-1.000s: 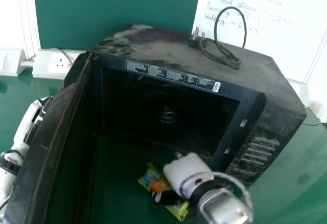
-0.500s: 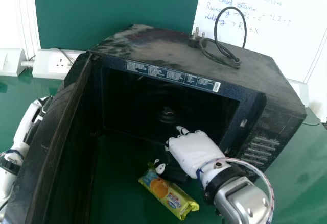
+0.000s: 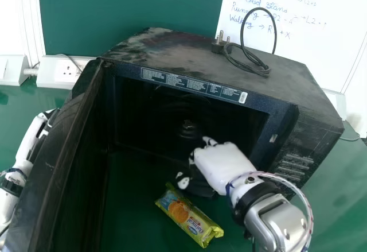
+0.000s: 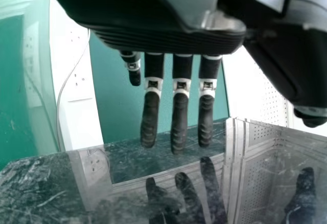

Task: Put biscuit inside oven

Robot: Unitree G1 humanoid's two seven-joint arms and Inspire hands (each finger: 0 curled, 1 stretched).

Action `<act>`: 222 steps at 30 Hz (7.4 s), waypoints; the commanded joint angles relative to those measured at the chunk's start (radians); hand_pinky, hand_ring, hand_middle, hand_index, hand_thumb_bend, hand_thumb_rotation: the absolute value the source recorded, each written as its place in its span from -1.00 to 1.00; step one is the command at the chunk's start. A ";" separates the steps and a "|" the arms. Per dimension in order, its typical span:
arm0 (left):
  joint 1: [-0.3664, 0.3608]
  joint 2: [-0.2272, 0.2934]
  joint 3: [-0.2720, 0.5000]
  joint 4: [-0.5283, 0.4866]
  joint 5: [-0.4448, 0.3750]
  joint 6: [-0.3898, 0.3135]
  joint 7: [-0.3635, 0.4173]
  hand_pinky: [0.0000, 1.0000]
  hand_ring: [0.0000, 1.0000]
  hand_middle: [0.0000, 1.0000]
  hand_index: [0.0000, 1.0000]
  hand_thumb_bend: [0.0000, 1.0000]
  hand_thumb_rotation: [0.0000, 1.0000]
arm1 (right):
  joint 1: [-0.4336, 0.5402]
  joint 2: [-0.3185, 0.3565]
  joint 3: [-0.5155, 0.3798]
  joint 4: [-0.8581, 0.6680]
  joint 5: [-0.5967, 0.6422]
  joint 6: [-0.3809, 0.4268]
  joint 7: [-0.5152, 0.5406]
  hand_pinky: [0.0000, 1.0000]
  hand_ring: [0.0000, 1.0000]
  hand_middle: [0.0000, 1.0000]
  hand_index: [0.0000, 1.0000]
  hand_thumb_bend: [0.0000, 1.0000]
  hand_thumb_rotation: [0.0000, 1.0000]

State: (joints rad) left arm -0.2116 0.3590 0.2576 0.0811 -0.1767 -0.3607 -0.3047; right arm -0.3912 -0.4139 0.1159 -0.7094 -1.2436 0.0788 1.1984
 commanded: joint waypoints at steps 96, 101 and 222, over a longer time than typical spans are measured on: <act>0.005 -0.009 -0.001 0.019 -0.011 -0.030 -0.013 -0.41 -0.27 -0.16 -0.04 0.02 -0.87 | 0.110 -0.037 0.387 0.241 -0.253 -0.196 0.093 -0.43 -0.25 0.00 0.39 0.26 -0.80; 0.000 -0.010 -0.001 0.029 -0.019 -0.037 -0.021 -0.42 -0.27 -0.17 -0.04 0.02 -0.87 | 0.129 -0.043 0.371 0.230 -0.255 -0.188 0.028 -0.80 -0.64 -0.36 0.45 0.26 -0.81; 0.036 -0.014 -0.012 -0.066 0.001 0.027 0.006 -0.42 -0.26 -0.19 -0.04 0.02 -0.87 | -0.448 -0.056 0.203 0.979 0.167 -0.052 -1.027 -0.78 -0.64 -0.47 -0.04 0.03 -0.77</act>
State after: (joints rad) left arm -0.1841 0.3513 0.2496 0.0316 -0.1725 -0.3392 -0.3045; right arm -0.8104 -0.4755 0.3139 0.2532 -1.0863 0.0211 0.2131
